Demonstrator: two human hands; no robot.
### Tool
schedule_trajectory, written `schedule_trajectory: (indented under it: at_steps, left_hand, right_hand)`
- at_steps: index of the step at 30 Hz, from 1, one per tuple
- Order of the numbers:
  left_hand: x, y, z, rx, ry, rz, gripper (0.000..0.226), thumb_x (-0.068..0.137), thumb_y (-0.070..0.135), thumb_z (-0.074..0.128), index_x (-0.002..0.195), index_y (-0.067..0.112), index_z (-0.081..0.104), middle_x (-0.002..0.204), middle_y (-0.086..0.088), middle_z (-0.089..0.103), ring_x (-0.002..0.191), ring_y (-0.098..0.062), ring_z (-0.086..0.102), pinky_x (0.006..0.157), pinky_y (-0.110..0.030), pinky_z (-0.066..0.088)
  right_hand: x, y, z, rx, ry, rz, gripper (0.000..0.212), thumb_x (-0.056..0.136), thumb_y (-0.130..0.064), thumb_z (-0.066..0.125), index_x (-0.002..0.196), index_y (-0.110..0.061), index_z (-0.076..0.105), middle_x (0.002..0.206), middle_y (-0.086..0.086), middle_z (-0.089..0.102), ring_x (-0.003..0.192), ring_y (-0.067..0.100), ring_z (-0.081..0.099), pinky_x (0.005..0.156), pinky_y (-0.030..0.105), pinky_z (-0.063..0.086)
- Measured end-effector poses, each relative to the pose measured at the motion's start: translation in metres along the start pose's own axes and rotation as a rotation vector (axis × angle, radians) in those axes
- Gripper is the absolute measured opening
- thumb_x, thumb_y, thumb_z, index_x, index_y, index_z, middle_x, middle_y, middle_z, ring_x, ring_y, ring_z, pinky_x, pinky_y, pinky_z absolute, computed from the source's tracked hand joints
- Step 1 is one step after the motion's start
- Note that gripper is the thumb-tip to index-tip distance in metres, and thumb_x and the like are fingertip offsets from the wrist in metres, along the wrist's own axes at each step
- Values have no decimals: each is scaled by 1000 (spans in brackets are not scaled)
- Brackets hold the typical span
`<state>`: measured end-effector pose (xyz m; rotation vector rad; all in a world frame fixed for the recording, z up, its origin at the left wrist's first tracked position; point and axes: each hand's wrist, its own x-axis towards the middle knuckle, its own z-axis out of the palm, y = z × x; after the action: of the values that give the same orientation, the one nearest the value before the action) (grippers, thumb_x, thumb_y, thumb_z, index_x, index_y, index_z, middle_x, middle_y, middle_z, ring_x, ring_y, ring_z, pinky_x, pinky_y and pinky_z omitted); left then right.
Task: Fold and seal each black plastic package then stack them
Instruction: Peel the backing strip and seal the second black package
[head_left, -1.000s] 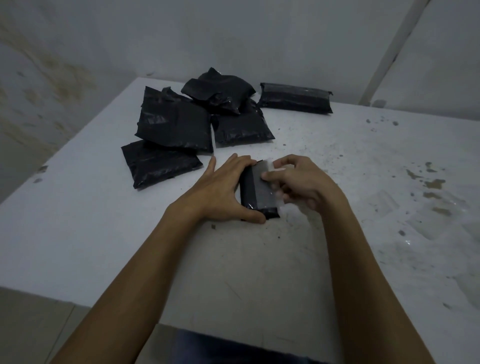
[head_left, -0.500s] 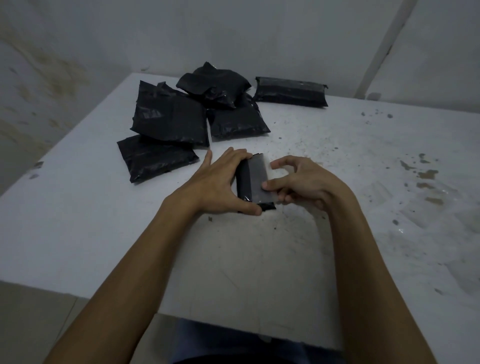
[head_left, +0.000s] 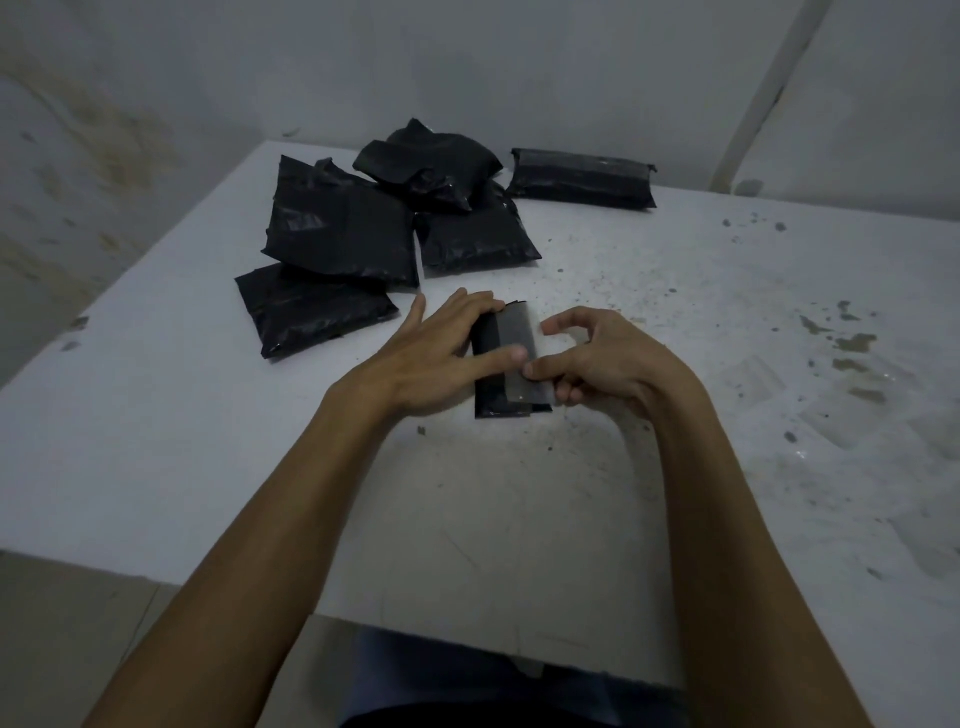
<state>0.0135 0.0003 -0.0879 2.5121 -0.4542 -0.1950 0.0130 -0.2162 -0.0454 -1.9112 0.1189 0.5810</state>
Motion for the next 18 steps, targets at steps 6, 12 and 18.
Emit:
schedule_trajectory:
  at_steps: [6, 12, 18]
  left_hand:
    - [-4, 2, 0, 47, -18, 11, 112, 64, 88, 62, 156, 35, 24, 164, 15, 25, 157, -9, 7, 129, -48, -8]
    - [-2, -1, 3, 95, -20, 23, 121, 60, 93, 63, 157, 35, 19, 168, 12, 21, 159, -9, 1, 128, -53, -8]
    - [-2, -2, 5, 92, -19, 30, 121, 62, 93, 63, 157, 34, 17, 169, 11, 19, 159, -10, -1, 128, -53, -8]
  right_hand:
    - [1, 2, 0, -21, 17, -2, 57, 81, -7, 85, 128, -13, 55, 62, 12, 70, 47, 15, 58, 48, 23, 51]
    - [-1, 6, 5, -108, 92, -81, 56, 80, -14, 88, 125, -19, 54, 67, 12, 73, 51, 19, 64, 51, 28, 54]
    - [3, 17, 12, -165, 210, -246, 47, 85, -18, 82, 124, -25, 56, 68, 6, 73, 62, 20, 72, 71, 40, 60]
